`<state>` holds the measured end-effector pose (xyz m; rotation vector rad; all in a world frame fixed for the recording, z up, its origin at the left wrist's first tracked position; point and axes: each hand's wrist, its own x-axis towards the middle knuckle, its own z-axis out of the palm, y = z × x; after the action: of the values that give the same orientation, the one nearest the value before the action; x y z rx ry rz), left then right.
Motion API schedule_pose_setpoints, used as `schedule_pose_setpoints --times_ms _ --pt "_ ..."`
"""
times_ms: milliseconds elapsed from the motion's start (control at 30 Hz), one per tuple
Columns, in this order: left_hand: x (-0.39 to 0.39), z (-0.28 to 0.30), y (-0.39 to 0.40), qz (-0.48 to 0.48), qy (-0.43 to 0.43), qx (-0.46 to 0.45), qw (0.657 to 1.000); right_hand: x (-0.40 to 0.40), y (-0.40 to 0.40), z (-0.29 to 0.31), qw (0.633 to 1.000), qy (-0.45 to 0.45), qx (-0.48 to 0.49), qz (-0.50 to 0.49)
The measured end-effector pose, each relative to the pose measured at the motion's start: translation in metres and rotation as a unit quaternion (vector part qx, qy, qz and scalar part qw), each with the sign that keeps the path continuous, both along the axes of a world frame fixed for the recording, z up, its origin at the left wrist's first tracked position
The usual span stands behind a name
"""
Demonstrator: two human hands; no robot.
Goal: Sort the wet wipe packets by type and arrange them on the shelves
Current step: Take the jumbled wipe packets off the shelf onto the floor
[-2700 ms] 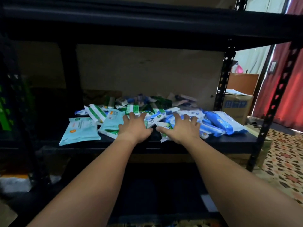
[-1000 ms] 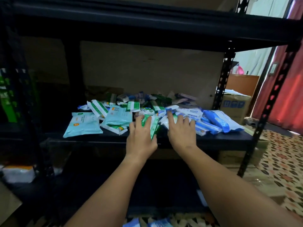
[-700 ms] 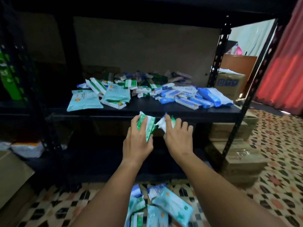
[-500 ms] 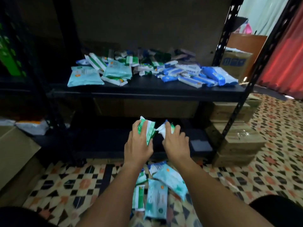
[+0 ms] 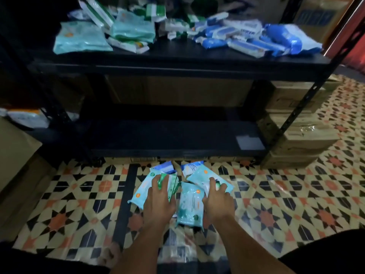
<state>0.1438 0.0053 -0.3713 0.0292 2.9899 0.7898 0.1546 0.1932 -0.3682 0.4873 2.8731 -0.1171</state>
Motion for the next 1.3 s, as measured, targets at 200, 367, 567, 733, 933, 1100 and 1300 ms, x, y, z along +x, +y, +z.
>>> schedule_pose_setpoints --times_ms 200,367,567,733,933,1100,1300 --pt "0.002 -0.034 0.002 0.001 -0.022 -0.005 1.0 0.006 0.009 -0.024 0.998 -0.028 0.009 -0.059" --pt "0.002 -0.047 0.006 0.035 -0.079 -0.062 0.994 0.009 0.015 -0.036 0.991 -0.074 -0.024 -0.113" --pt "-0.001 -0.043 0.004 0.035 -0.059 -0.106 0.992 0.02 0.035 -0.039 0.978 -0.08 -0.069 -0.178" --pt "-0.019 -0.017 0.013 0.013 -0.002 -0.112 0.994 0.009 0.046 -0.015 0.982 -0.046 -0.083 -0.165" --pt "-0.064 0.058 0.042 -0.039 0.145 -0.104 0.983 -0.033 0.065 0.066 0.99 0.078 -0.039 -0.11" --pt "-0.104 0.139 0.066 -0.084 0.259 -0.093 0.958 -0.068 0.084 0.145 0.976 0.207 0.017 -0.058" --pt "-0.149 0.24 0.096 -0.119 0.345 -0.078 0.928 -0.103 0.112 0.242 0.943 0.326 0.06 -0.039"
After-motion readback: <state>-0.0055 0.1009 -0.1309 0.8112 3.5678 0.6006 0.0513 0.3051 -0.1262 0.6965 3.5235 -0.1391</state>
